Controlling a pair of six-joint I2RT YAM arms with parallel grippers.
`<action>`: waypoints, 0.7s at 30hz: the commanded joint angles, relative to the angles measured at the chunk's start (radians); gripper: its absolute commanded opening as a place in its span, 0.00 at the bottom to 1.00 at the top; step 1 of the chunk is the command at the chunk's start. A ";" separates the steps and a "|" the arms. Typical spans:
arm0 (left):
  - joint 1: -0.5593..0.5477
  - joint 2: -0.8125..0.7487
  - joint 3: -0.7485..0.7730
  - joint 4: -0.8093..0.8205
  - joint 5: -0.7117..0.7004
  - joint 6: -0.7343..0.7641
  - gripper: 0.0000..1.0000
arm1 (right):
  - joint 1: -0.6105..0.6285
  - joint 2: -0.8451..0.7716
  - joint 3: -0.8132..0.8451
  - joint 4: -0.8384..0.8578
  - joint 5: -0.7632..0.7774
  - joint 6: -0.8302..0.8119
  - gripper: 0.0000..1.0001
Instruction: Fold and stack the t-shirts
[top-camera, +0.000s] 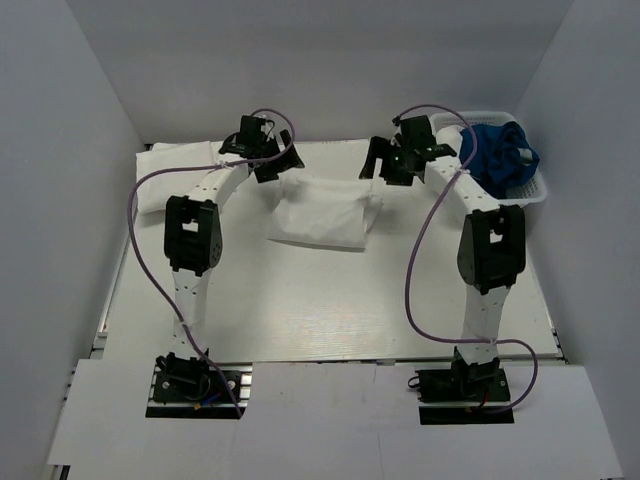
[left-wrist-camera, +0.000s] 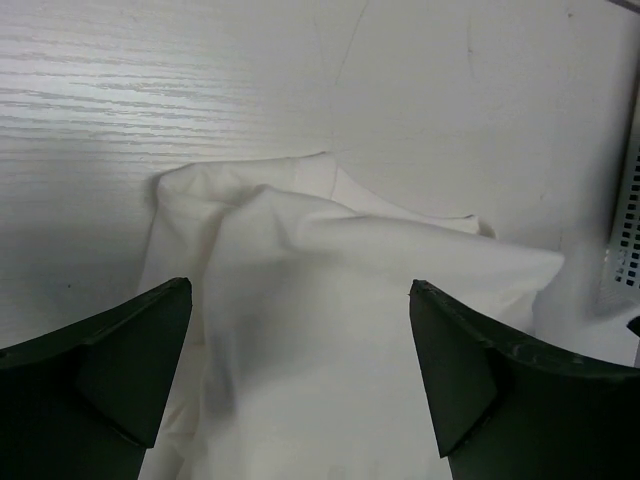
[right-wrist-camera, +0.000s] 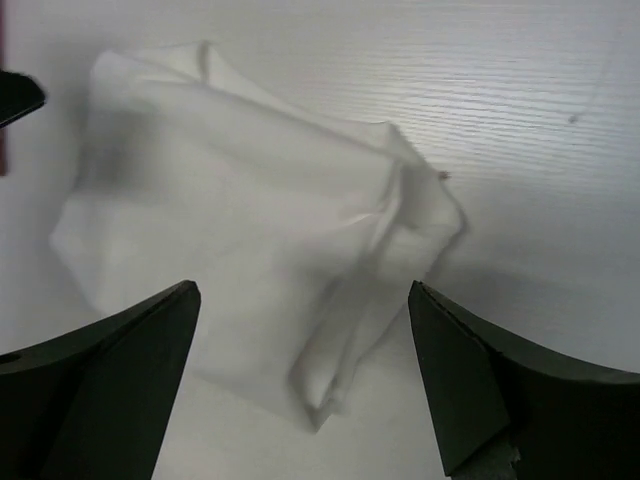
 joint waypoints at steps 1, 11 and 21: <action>0.001 -0.204 -0.042 -0.022 -0.026 0.033 1.00 | 0.052 -0.160 -0.052 0.075 -0.150 -0.010 0.90; -0.027 -0.193 -0.182 -0.020 0.180 0.070 1.00 | 0.115 -0.234 -0.426 0.523 -0.334 0.288 0.90; -0.036 -0.099 -0.339 0.024 0.256 0.061 1.00 | 0.038 -0.109 -0.664 0.560 -0.198 0.370 0.90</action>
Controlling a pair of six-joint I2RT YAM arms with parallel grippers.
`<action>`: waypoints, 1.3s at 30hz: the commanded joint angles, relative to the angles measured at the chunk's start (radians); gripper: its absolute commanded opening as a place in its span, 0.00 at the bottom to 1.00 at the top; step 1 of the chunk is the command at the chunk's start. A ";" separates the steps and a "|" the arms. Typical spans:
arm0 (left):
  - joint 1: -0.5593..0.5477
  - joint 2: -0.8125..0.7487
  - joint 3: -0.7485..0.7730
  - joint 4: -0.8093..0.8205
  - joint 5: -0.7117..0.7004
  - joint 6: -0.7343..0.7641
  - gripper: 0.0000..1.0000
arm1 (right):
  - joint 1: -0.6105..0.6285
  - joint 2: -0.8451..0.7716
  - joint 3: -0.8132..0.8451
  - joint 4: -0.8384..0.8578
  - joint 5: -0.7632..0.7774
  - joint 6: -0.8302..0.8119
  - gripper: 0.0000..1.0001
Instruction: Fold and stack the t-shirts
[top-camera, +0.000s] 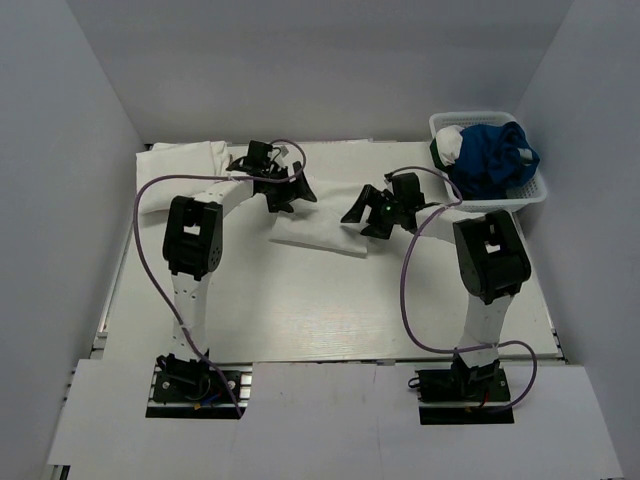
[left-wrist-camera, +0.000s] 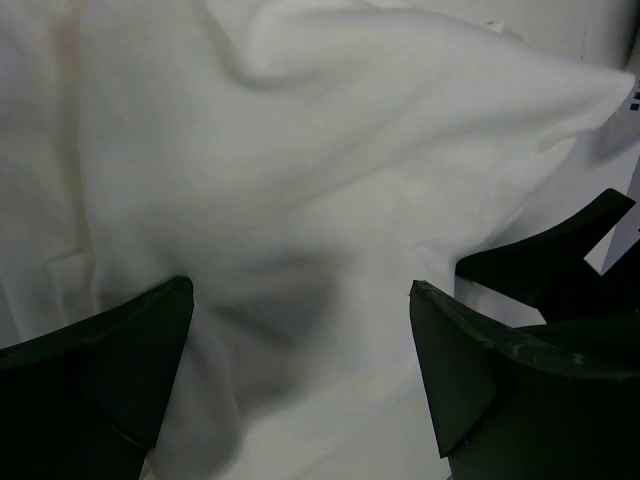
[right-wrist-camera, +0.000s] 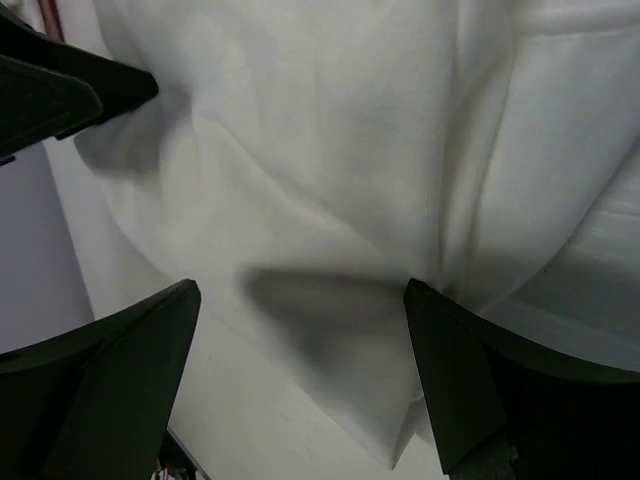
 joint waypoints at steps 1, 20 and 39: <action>-0.002 -0.031 -0.069 -0.011 0.009 0.012 1.00 | -0.035 0.046 -0.051 0.011 0.052 0.038 0.90; -0.002 -0.292 -0.095 -0.150 -0.178 0.134 1.00 | -0.026 -0.318 0.012 -0.174 -0.032 -0.303 0.90; -0.002 -0.004 0.040 -0.218 -0.189 0.203 0.92 | -0.023 -0.595 -0.111 -0.343 0.010 -0.409 0.90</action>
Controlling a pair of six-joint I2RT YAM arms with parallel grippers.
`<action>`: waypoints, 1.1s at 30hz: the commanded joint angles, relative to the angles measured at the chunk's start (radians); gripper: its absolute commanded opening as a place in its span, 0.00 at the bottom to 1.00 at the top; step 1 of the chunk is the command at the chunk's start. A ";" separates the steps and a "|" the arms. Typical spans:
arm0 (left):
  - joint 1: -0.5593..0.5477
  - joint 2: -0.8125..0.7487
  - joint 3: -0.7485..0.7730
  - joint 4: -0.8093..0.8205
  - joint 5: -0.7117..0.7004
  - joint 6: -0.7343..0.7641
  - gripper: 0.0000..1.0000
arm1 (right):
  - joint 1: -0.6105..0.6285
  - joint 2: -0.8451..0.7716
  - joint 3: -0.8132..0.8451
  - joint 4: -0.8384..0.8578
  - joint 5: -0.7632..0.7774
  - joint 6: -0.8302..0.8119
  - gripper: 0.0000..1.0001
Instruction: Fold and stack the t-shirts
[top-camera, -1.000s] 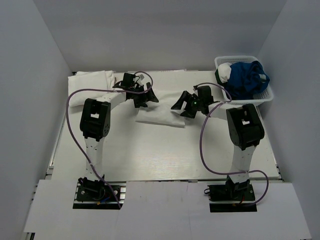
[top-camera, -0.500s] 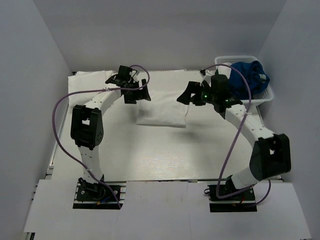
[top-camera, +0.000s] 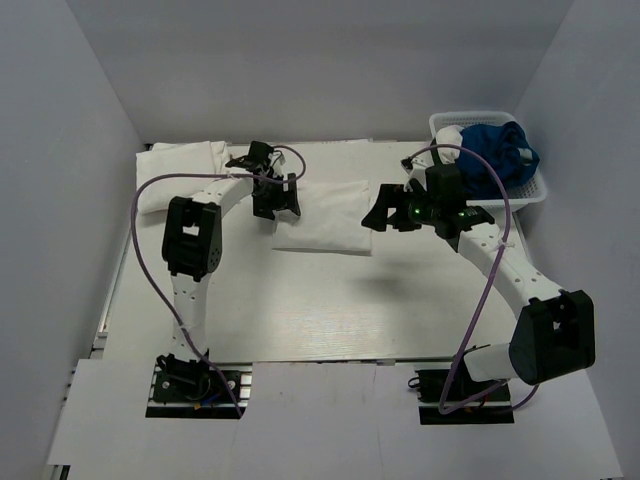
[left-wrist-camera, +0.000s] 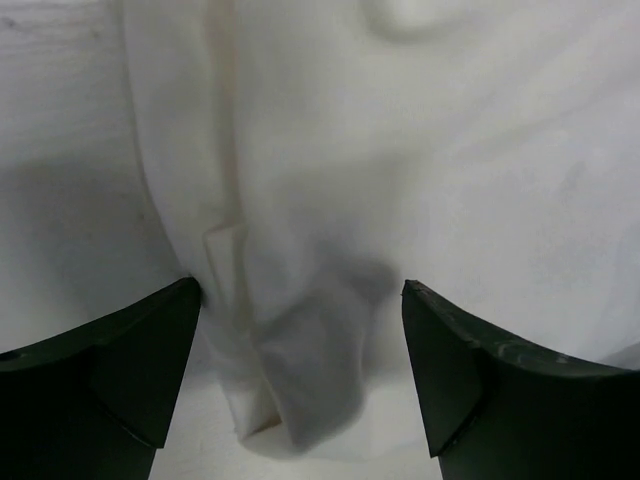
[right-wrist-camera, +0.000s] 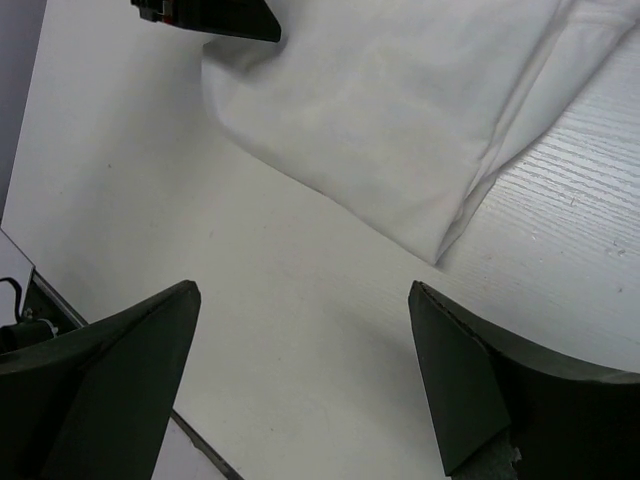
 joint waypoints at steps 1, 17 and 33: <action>-0.001 0.063 0.058 0.012 0.072 0.029 0.90 | -0.007 -0.030 -0.004 -0.013 0.022 -0.025 0.90; -0.034 0.056 0.236 -0.062 -0.088 0.151 0.00 | -0.005 -0.060 -0.021 -0.013 0.117 -0.043 0.90; 0.030 -0.302 0.279 -0.082 -0.485 0.436 0.00 | -0.004 -0.108 -0.021 -0.048 0.251 -0.083 0.90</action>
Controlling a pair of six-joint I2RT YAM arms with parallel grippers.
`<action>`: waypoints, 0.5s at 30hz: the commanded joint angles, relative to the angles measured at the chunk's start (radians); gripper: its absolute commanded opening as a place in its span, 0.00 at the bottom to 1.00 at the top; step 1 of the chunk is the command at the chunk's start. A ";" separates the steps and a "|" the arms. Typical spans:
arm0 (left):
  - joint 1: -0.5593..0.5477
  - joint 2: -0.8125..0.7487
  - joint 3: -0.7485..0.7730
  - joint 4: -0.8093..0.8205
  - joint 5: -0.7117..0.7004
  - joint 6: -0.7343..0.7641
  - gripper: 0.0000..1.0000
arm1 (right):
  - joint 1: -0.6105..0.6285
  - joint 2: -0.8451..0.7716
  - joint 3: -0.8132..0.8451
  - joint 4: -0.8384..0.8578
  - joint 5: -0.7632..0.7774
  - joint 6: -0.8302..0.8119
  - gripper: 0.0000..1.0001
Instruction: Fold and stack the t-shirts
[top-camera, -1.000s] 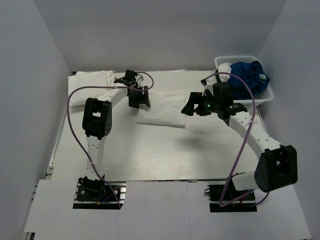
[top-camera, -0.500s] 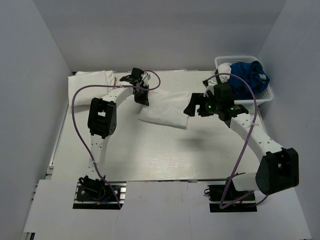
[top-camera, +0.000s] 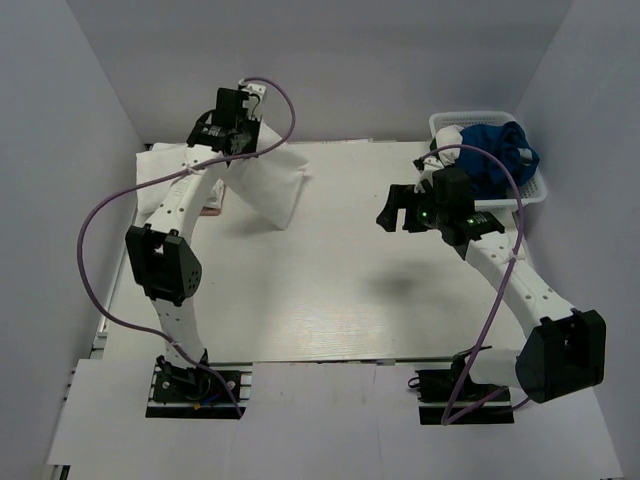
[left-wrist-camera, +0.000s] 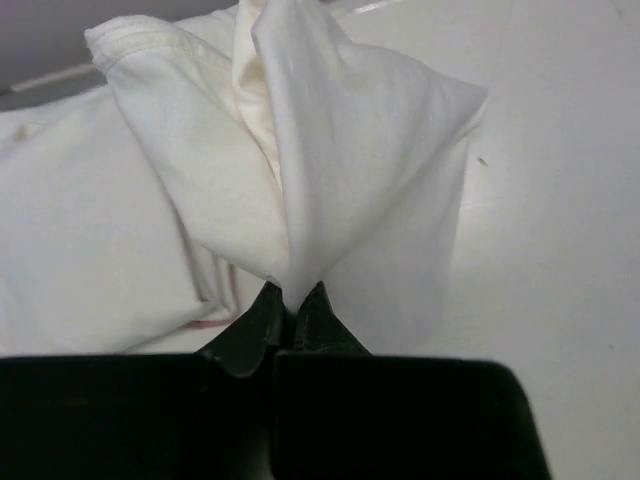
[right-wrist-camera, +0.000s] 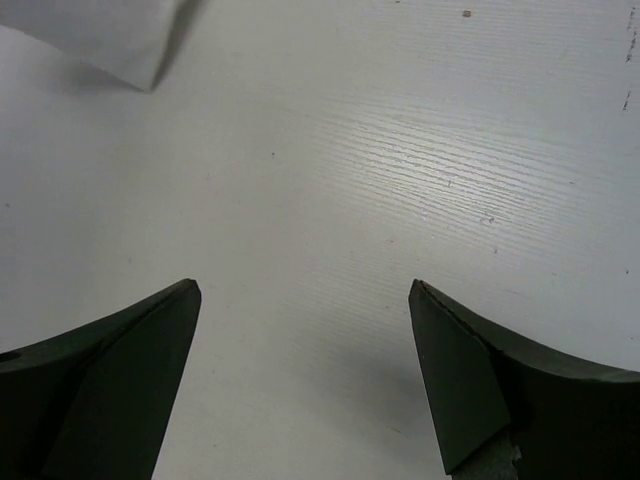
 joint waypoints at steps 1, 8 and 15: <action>0.034 -0.030 0.075 -0.011 -0.120 0.081 0.00 | -0.002 -0.018 0.003 0.015 0.031 -0.025 0.90; 0.095 -0.030 0.174 -0.014 -0.168 0.173 0.00 | -0.002 -0.006 0.015 0.004 0.042 -0.025 0.90; 0.180 -0.030 0.235 -0.005 -0.191 0.191 0.00 | -0.002 0.002 0.018 0.001 0.030 -0.020 0.90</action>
